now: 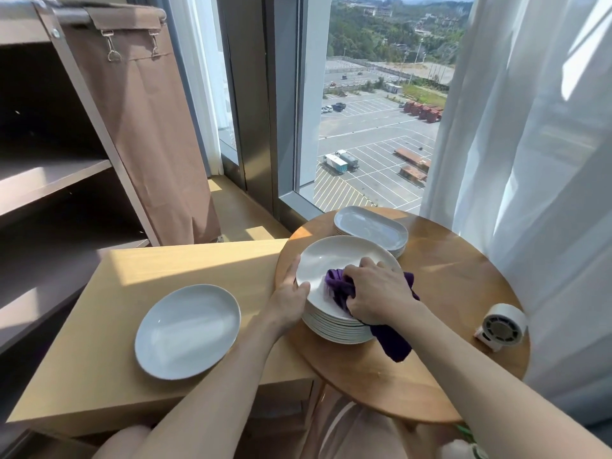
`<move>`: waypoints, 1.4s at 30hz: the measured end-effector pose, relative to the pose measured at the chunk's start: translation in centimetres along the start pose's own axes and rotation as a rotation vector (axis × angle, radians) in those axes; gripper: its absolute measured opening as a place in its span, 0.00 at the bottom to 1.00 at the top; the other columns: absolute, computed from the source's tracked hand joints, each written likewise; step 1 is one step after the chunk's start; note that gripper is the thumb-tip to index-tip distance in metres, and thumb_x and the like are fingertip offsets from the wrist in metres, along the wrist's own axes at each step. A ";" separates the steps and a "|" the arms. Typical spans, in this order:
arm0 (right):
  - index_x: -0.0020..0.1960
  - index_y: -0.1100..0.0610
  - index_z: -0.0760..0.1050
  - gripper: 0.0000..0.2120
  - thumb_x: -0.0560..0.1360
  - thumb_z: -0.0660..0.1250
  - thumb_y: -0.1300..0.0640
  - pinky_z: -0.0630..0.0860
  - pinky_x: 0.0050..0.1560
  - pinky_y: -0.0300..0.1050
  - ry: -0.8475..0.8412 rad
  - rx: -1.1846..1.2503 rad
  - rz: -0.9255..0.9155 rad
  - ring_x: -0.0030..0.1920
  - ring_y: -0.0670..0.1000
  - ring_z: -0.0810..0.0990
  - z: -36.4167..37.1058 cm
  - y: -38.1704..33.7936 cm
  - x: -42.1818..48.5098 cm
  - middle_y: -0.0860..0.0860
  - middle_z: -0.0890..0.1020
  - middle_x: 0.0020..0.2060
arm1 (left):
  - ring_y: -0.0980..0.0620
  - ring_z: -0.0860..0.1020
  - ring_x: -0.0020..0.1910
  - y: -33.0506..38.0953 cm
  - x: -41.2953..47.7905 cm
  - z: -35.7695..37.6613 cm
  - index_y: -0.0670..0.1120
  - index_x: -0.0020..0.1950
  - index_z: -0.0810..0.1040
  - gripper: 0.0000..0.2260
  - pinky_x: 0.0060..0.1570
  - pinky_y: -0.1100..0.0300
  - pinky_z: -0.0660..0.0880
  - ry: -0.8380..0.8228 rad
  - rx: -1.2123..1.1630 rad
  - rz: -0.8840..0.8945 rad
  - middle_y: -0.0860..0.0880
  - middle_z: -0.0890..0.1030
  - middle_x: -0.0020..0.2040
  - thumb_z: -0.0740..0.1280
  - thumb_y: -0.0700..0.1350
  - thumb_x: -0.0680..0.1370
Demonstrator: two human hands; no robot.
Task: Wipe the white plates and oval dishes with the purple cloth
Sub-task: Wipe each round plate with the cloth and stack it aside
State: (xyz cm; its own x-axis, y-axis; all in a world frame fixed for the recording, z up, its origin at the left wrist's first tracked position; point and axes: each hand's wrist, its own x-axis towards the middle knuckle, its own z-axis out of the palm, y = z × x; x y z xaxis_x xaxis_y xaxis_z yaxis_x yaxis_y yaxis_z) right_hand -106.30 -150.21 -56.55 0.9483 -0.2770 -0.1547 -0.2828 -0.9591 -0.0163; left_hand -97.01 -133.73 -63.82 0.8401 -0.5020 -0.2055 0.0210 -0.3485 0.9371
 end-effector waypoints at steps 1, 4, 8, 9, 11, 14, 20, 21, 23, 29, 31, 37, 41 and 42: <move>0.60 0.46 0.73 0.15 0.74 0.62 0.47 0.70 0.60 0.55 0.011 0.013 0.009 0.58 0.58 0.74 0.1 -0.1 0.1 0.50 0.73 0.55 | 0.55 0.70 0.65 0.0 -0.1 0.1 0.62 0.82 0.52 0.29 0.63 0.60 0.66 0.008 -0.002 0.004 0.58 0.69 0.69 0.59 0.47 0.84; 0.56 0.48 0.73 0.11 0.75 0.62 0.49 0.71 0.60 0.54 0.038 0.061 0.049 0.58 0.58 0.75 0.2 -0.1 0.7 0.51 0.73 0.54 | 0.55 0.68 0.70 0.2 -0.6 0.3 0.60 0.83 0.51 0.30 0.72 0.56 0.66 0.050 -0.001 0.025 0.59 0.67 0.74 0.59 0.48 0.84; 0.55 0.48 0.75 0.12 0.75 0.60 0.45 0.71 0.61 0.53 0.096 0.092 0.100 0.58 0.58 0.75 0.3 -0.1 1.7 0.52 0.74 0.54 | 0.69 0.77 0.57 0.3 -1.1 0.4 0.59 0.82 0.59 0.25 0.55 0.71 0.72 0.076 -0.041 0.018 0.60 0.78 0.66 0.59 0.50 0.84; 0.56 0.49 0.76 0.13 0.76 0.60 0.45 0.71 0.61 0.53 0.113 0.088 0.111 0.58 0.58 0.75 0.3 -0.2 1.9 0.52 0.74 0.54 | 0.71 0.77 0.53 0.5 -1.3 0.4 0.60 0.80 0.63 0.23 0.49 0.75 0.71 0.081 -0.055 0.026 0.63 0.80 0.60 0.59 0.49 0.84; 0.58 0.50 0.76 0.15 0.76 0.61 0.44 0.71 0.56 0.51 0.143 0.076 0.122 0.57 0.58 0.75 0.5 -0.4 2.2 0.53 0.74 0.54 | 0.67 0.80 0.50 0.8 -1.5 0.4 0.62 0.74 0.68 0.19 0.43 0.76 0.72 0.086 -0.086 0.038 0.66 0.83 0.53 0.60 0.47 0.84; 0.57 0.51 0.77 0.17 0.75 0.61 0.42 0.67 0.49 0.50 0.186 0.094 0.115 0.55 0.57 0.76 0.7 -0.4 2.3 0.52 0.74 0.52 | 0.65 0.80 0.54 1.3 -2.0 0.6 0.59 0.73 0.71 0.18 0.49 0.71 0.74 0.086 -0.164 0.010 0.63 0.83 0.57 0.64 0.49 0.84; 0.57 0.51 0.77 0.13 0.77 0.64 0.46 0.66 0.49 0.49 0.244 0.083 0.123 0.53 0.57 0.76 0.9 -0.7 2.1 0.52 0.75 0.52 | 0.65 0.82 0.50 1.7 -2.4 1.3 0.57 0.73 0.73 0.23 0.41 0.70 0.77 0.100 -0.233 -0.028 0.59 0.85 0.55 0.72 0.45 0.79; 0.57 0.51 0.77 0.13 0.77 0.64 0.47 0.66 0.49 0.49 0.248 0.085 0.121 0.53 0.57 0.76 0.9 -0.7 2.1 0.52 0.75 0.52 | 0.63 0.82 0.51 1.8 -2.4 1.2 0.58 0.74 0.72 0.25 0.42 0.69 0.77 0.098 -0.230 -0.036 0.58 0.84 0.56 0.71 0.43 0.78; 0.57 0.51 0.77 0.12 0.77 0.64 0.49 0.67 0.49 0.50 0.246 0.079 0.111 0.54 0.57 0.76 0.9 -0.6 2.1 0.53 0.75 0.53 | 0.57 0.81 0.56 1.9 -2.4 1.1 0.58 0.76 0.71 0.29 0.47 0.63 0.79 0.095 -0.236 -0.052 0.55 0.83 0.59 0.70 0.40 0.77; 0.53 0.51 0.76 0.08 0.76 0.65 0.51 0.71 0.52 0.51 0.223 0.101 0.054 0.53 0.57 0.76 0.6 -0.3 1.9 0.52 0.74 0.51 | 0.55 0.82 0.52 2.0 -2.1 1.0 0.56 0.75 0.73 0.31 0.42 0.63 0.78 0.097 -0.264 -0.064 0.51 0.84 0.57 0.66 0.32 0.76; 0.53 0.51 0.77 0.08 0.76 0.65 0.50 0.72 0.53 0.51 0.235 0.113 0.040 0.53 0.57 0.76 0.5 -0.1 1.7 0.52 0.74 0.51 | 0.54 0.82 0.52 2.3 -2.2 0.9 0.55 0.75 0.72 0.31 0.42 0.62 0.80 0.112 -0.258 -0.068 0.51 0.84 0.56 0.66 0.32 0.76; 0.52 0.51 0.77 0.08 0.76 0.67 0.50 0.68 0.48 0.47 0.325 0.225 0.056 0.51 0.56 0.76 -0.3 0.9 0.4 0.50 0.74 0.49 | 0.46 0.73 0.62 2.5 -1.5 0.7 0.52 0.78 0.69 0.29 0.67 0.48 0.75 0.175 -0.021 -0.095 0.46 0.68 0.66 0.69 0.37 0.77; 0.49 0.44 0.77 0.05 0.73 0.66 0.51 0.71 0.47 0.49 0.387 0.534 0.203 0.46 0.54 0.76 -0.9 2.6 -1.5 0.46 0.74 0.46 | 0.45 0.67 0.71 2.6 -1.4 0.6 0.47 0.81 0.63 0.33 0.73 0.50 0.67 0.176 0.124 -0.056 0.49 0.62 0.67 0.72 0.44 0.78; 0.48 0.44 0.77 0.05 0.73 0.67 0.51 0.73 0.46 0.50 0.402 0.632 0.248 0.47 0.53 0.77 -0.9 3.1 -2.0 0.46 0.75 0.46 | 0.45 0.64 0.74 2.5 -1.7 0.6 0.46 0.82 0.60 0.37 0.75 0.49 0.66 0.170 0.169 -0.024 0.49 0.62 0.70 0.74 0.48 0.77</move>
State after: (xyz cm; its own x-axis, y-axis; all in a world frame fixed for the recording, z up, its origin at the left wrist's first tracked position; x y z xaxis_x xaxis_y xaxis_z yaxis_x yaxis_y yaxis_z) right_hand -108.92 -152.72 -55.43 0.7920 -0.5943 0.1398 -0.4067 -0.6843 -0.6053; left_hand -98.70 -134.21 -61.28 0.9200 -0.3566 -0.1629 -0.0372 -0.4931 0.8692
